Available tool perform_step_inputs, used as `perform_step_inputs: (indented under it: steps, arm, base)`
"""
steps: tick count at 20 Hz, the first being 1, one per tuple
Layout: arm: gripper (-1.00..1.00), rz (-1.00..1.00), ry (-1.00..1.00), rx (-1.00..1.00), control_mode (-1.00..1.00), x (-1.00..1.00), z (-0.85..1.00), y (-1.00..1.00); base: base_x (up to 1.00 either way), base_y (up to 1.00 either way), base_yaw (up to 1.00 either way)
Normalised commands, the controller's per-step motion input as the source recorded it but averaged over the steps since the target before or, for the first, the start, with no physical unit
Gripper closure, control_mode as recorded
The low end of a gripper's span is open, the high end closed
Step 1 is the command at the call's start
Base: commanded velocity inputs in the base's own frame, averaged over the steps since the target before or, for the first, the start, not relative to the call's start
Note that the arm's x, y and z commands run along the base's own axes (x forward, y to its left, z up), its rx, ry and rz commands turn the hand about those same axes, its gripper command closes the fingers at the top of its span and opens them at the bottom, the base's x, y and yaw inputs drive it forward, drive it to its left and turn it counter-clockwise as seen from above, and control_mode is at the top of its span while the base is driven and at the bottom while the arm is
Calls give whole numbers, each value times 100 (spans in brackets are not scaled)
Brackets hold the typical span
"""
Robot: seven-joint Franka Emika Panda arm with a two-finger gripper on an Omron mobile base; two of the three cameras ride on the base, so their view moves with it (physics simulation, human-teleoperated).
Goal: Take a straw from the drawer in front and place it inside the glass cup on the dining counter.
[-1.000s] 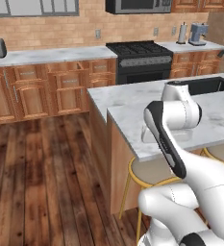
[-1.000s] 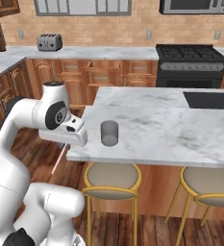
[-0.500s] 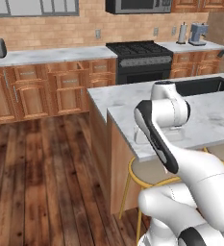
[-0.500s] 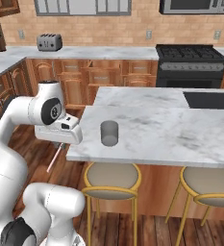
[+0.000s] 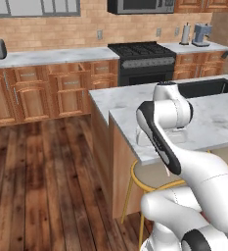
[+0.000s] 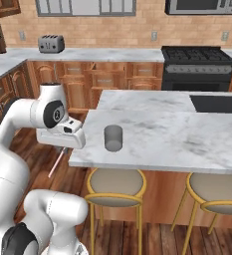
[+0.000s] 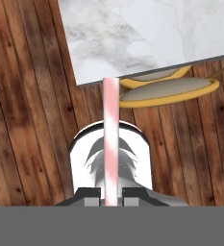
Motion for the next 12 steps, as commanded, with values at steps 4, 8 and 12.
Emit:
perform_step_inputs:
  steps: [4,8,12]
  arm:
    - [100,-3,0,0,-100,2,1,0]
    - [100,-5,0,0,-100,10,7,0]
    - [100,-5,0,0,-100,17,12,0]
  base:
    - [0,0,0]
    - [0,0,0]
    - [0,0,0]
